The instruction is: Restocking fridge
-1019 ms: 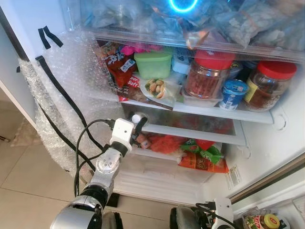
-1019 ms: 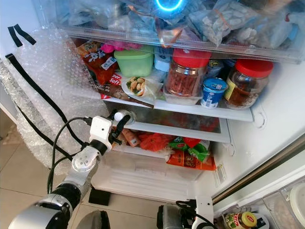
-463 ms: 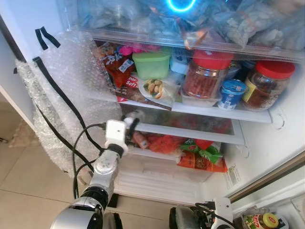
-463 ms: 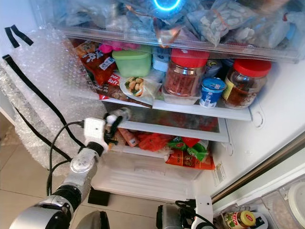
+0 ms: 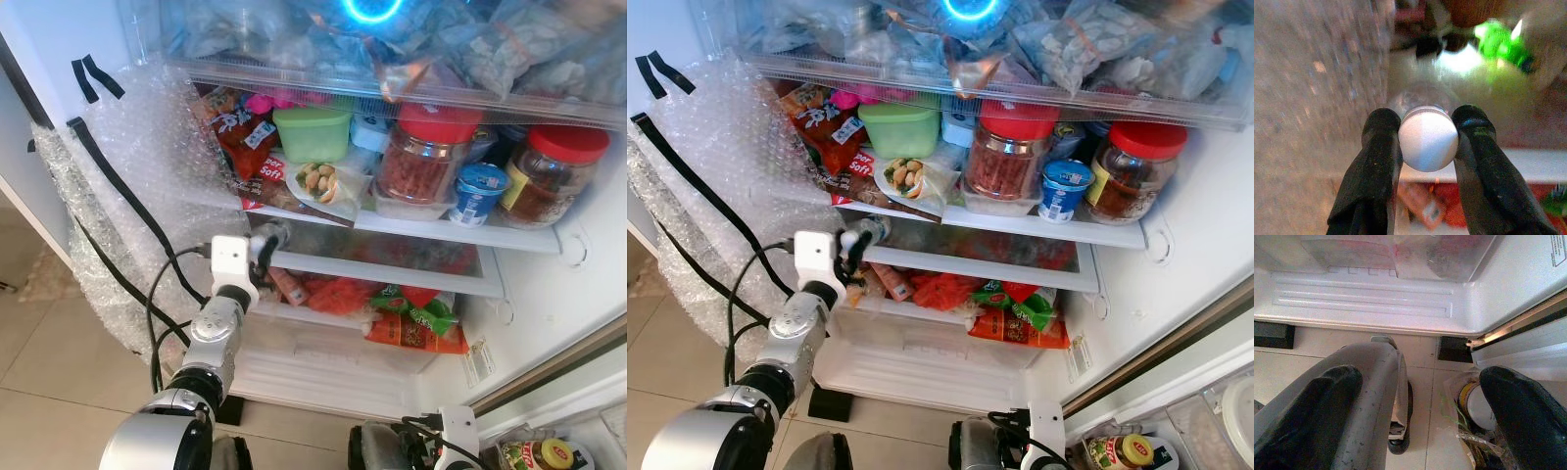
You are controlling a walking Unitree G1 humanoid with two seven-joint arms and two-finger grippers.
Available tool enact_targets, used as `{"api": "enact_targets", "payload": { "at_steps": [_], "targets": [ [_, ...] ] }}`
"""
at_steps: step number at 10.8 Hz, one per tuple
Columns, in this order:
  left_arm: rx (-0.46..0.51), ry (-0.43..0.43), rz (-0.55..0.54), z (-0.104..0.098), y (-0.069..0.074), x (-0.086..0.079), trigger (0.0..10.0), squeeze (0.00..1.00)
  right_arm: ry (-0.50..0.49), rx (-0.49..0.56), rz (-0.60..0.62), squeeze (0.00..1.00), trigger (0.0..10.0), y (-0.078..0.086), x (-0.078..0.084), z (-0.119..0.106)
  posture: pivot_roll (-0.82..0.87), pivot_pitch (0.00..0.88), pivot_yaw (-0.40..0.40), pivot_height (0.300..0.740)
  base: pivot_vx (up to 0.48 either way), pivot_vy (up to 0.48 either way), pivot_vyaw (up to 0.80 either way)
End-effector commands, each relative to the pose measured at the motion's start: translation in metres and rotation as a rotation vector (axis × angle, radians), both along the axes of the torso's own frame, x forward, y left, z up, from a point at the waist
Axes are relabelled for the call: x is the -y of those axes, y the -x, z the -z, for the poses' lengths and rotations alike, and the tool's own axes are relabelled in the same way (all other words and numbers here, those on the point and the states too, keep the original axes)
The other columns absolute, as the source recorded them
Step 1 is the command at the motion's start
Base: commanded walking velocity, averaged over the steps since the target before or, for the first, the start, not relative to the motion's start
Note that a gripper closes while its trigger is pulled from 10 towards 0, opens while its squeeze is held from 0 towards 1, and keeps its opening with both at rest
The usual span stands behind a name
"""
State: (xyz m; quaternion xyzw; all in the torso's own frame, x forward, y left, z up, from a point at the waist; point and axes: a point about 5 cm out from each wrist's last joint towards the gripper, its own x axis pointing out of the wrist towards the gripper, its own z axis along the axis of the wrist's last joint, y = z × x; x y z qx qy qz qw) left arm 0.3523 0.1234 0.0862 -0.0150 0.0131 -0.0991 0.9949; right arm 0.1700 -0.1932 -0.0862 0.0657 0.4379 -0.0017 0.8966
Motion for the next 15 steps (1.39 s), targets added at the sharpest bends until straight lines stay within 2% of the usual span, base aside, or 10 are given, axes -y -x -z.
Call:
{"api": "enact_targets", "payload": {
  "at_steps": [1,3,8,13,14,15],
  "targets": [
    [-0.192,-0.045,0.001,0.035,0.016,-0.003,10.0,0.0,-0.002,-0.13,0.005,0.0,10.0,0.034,0.002,0.014,-0.24,0.124,-0.051,0.636,0.0,0.0,0.0],
    [-0.206,-0.063,0.023,0.038,0.017,-0.001,10.0,0.0,-0.002,-0.13,0.005,0.0,10.0,0.034,0.001,0.014,-0.23,0.123,-0.05,0.636,0.0,0.0,0.0],
    [-0.135,-0.013,-0.007,0.011,-0.001,0.005,10.0,0.0,0.0,-0.13,0.019,0.0,10.0,0.034,0.001,0.015,-0.24,0.105,-0.038,0.636,0.0,0.0,0.0],
    [-0.164,0.061,-0.125,-0.003,-0.015,-0.014,10.0,0.0,-0.001,-0.128,0.017,0.0,10.0,0.034,0.002,0.014,-0.24,0.107,-0.036,0.636,0.0,0.0,0.0],
    [-0.158,0.052,-0.126,-0.007,-0.018,-0.013,10.0,1.0,-0.002,-0.127,0.018,0.0,10.0,0.033,0.002,0.014,-0.24,0.107,-0.035,0.636,0.0,0.0,0.0],
    [-0.152,0.053,-0.125,-0.011,-0.02,-0.012,10.0,1.0,-0.001,-0.127,0.022,0.0,10.0,0.033,0.002,0.014,-0.25,0.11,-0.035,0.636,0.0,0.0,0.0]
  ]
}}
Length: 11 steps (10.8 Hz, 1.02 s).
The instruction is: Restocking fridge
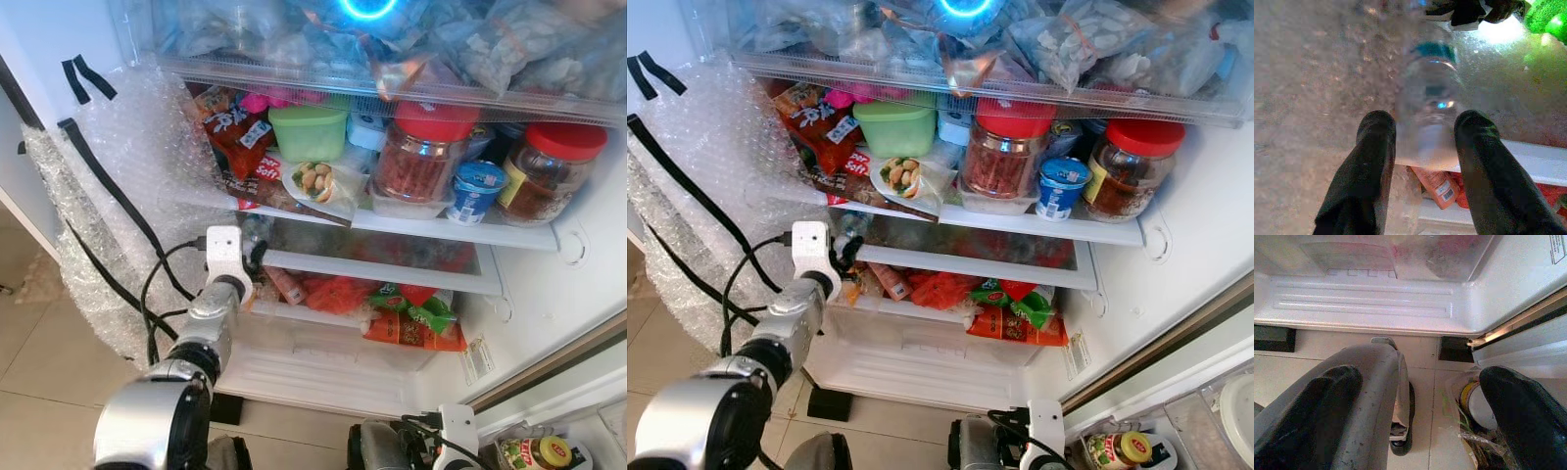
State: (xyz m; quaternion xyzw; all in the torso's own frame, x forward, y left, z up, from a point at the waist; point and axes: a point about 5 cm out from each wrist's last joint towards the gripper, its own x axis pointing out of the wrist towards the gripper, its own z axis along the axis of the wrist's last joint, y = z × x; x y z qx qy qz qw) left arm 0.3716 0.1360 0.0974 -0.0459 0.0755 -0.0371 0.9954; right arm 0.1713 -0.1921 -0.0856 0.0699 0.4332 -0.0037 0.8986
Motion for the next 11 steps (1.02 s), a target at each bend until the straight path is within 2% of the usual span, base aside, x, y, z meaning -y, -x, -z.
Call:
{"api": "enact_targets", "payload": {
  "at_steps": [1,5,6,7,9,11],
  "targets": [
    [-0.018,0.002,-0.002,-0.001,-0.001,0.0,10.0,1.0,0.005,-0.137,0.016,0.0,10.0,0.034,0.003,0.015,-0.24,0.111,-0.035,0.636,0.0,0.0,0.0],
    [0.031,-0.002,0.005,-0.006,-0.002,-0.003,10.0,1.0,0.003,-0.136,0.015,0.0,10.0,0.034,0.003,0.015,-0.23,0.117,-0.037,0.636,0.0,0.0,0.0],
    [0.086,-0.046,0.049,-0.008,0.0,-0.001,10.0,0.0,0.003,-0.135,0.015,0.0,10.0,0.034,0.003,0.014,-0.23,0.118,-0.037,0.636,0.0,0.0,0.0],
    [0.116,-0.068,0.069,-0.008,0.002,0.001,10.0,0.0,0.003,-0.134,0.015,0.0,10.0,0.033,0.003,0.014,-0.23,0.118,-0.037,0.636,0.0,0.0,0.0],
    [0.266,-0.137,0.156,-0.01,0.014,0.008,10.0,0.0,0.004,-0.133,0.012,0.0,10.0,0.033,0.003,0.014,-0.22,0.12,-0.04,0.636,0.0,0.0,0.0],
    [0.309,-0.192,0.207,-0.003,0.026,0.014,10.0,0.0,0.003,-0.133,0.01,0.0,10.0,0.033,0.002,0.014,-0.21,0.12,-0.039,0.636,0.0,0.0,0.0]
  ]
}}
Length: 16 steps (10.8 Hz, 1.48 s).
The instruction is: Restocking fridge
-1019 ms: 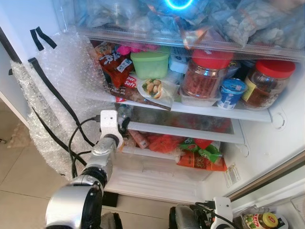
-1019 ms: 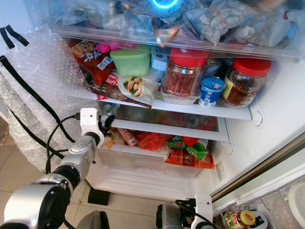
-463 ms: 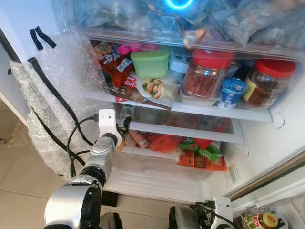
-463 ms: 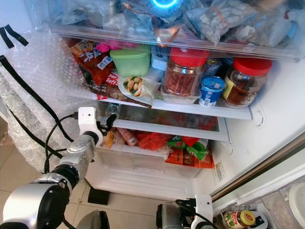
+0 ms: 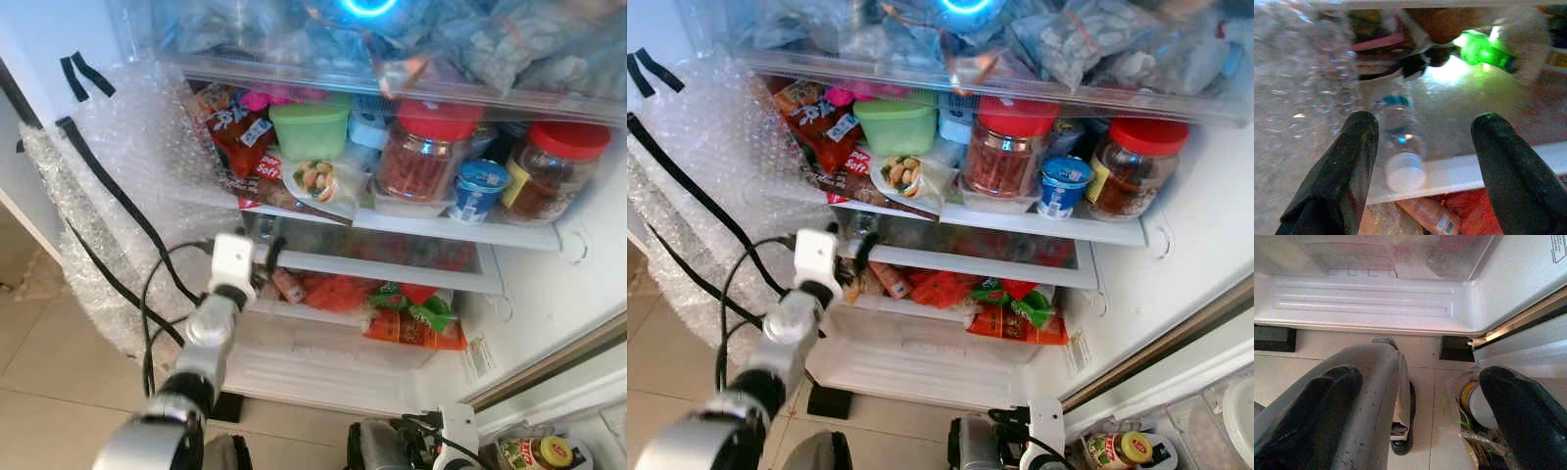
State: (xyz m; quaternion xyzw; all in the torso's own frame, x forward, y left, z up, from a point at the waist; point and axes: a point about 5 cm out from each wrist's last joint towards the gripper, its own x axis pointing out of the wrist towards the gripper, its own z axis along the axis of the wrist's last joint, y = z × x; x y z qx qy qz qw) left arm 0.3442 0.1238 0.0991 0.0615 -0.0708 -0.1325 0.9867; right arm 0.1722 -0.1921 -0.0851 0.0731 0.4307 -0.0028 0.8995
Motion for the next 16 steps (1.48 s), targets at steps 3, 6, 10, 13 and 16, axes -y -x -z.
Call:
{"api": "enact_targets", "payload": {
  "at_steps": [3,6,10,13,16],
  "targets": [
    [0.04,-0.02,0.012,0.009,0.017,0.006,10.0,0.0,0.01,-0.138,0.01,0.0,10.0,0.034,0.002,0.015,-0.21,0.113,-0.034,0.636,0.0,0.0,0.0],
    [0.025,-0.028,-0.015,0.014,0.021,0.007,10.0,0.0,0.008,-0.138,0.042,0.0,10.0,0.034,0.001,0.015,-0.22,0.106,-0.027,0.636,0.0,0.0,0.0],
    [0.0,-0.033,-0.038,0.02,0.025,0.004,10.0,0.0,0.007,-0.14,0.036,0.0,10.0,0.036,0.001,0.016,-0.21,0.091,-0.021,0.636,0.0,0.0,0.0],
    [-0.03,-0.024,-0.084,0.025,0.028,-0.006,10.0,0.0,0.008,-0.141,0.036,0.0,10.0,0.037,0.001,0.016,-0.22,0.073,-0.015,0.636,0.0,0.0,0.0],
    [-0.04,-0.033,-0.086,0.028,0.03,-0.007,10.0,0.0,0.01,-0.143,0.031,0.0,10.0,0.037,0.001,0.016,-0.21,0.06,-0.014,0.636,0.0,0.0,0.0]
  ]
}}
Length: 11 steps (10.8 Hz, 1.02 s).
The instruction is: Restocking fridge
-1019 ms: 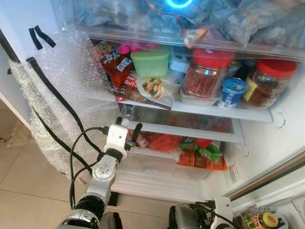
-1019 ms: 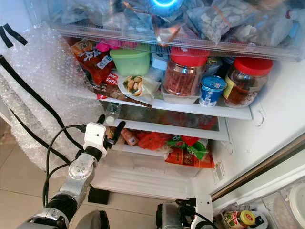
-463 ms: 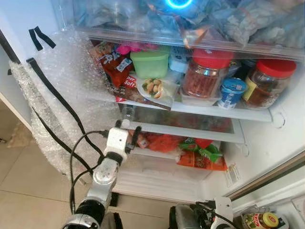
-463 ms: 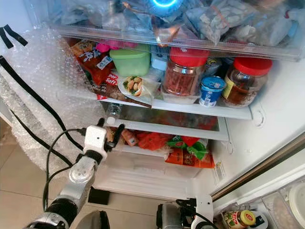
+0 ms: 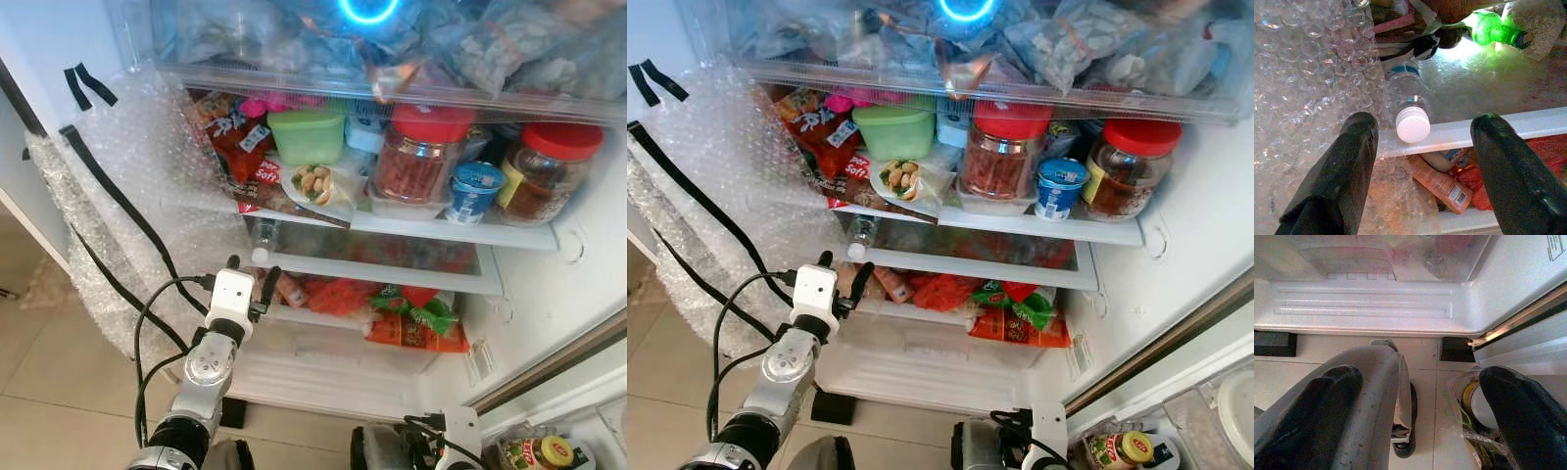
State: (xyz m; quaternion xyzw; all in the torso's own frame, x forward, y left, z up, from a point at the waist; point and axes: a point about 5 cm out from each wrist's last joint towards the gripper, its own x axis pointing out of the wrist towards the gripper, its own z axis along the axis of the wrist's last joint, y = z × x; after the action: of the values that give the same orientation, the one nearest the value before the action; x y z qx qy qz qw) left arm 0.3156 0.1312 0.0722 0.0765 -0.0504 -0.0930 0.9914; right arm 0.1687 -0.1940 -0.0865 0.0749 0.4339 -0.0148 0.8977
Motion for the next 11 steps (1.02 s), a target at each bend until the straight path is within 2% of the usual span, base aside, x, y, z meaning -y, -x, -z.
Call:
{"api": "enact_targets", "payload": {
  "at_steps": [1,3,11],
  "targets": [
    [-0.008,-0.005,-0.004,0.0012,0.0014,0.0004,10.0,0.0,0.0,-0.134,0.011,0.0,10.0,0.0336,-0.0006,0.0148,-0.21,0.056,-0.014,0.636,0.0,0.0,0.0],
    [-0.007,-0.011,0.001,0.0008,0.0011,0.001,10.0,0.0,-0.001,-0.133,0.013,0.0,10.0,0.0335,-0.0008,0.0148,-0.21,0.061,-0.014,0.636,0.0,0.0,0.0],
    [-0.006,-0.013,-0.004,0.0003,0.0012,0.003,10.0,0.0,-0.001,-0.127,0.012,0.0,10.0,0.0296,0.0,0.0134,-0.21,0.097,-0.03,0.636,-0.297,0.0,0.0]
  ]
}}
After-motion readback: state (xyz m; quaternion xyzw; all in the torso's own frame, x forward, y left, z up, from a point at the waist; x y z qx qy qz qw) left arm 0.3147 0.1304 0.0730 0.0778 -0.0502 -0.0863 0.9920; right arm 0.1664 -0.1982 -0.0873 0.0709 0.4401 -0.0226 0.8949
